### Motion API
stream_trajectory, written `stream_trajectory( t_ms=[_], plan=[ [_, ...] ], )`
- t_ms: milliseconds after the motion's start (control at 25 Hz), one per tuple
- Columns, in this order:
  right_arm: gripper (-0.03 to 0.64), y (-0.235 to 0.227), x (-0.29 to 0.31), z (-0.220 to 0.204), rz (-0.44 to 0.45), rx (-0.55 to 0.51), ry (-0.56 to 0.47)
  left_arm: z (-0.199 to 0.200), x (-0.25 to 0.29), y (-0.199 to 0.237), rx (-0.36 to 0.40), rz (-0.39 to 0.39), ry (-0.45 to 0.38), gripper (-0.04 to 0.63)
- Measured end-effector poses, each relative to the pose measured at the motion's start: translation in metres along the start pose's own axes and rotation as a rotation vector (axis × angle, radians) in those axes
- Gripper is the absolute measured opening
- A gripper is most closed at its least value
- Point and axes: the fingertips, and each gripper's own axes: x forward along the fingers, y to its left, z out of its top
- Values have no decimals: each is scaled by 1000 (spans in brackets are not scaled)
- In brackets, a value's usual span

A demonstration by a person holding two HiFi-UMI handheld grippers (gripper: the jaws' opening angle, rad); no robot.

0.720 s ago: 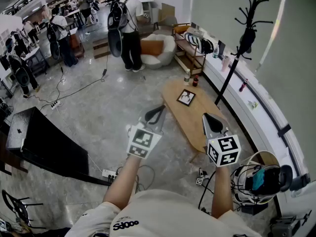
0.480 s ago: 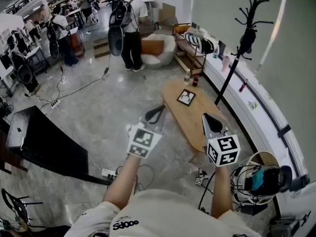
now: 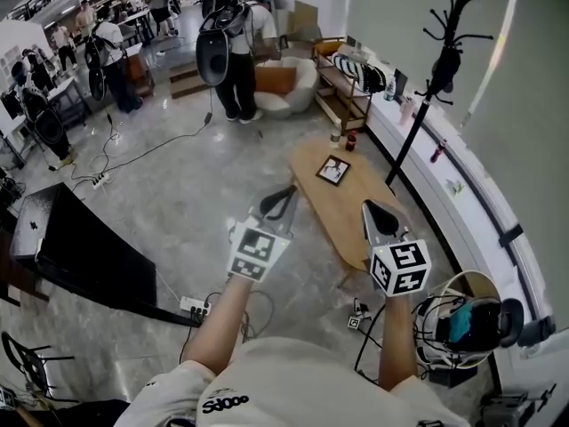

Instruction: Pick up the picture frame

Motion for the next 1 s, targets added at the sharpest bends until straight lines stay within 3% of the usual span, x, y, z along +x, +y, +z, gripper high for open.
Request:
stream_trajectory(
  t_ms=[680,1000],
  plan=[
    [3,-27,-40,-18,-1,-25,-10,4,0,-53,26,33,25,11],
    [3,-27,-39,-20,-8,-9,-27,-3,3,-54,31,25,42,11]
  ],
)
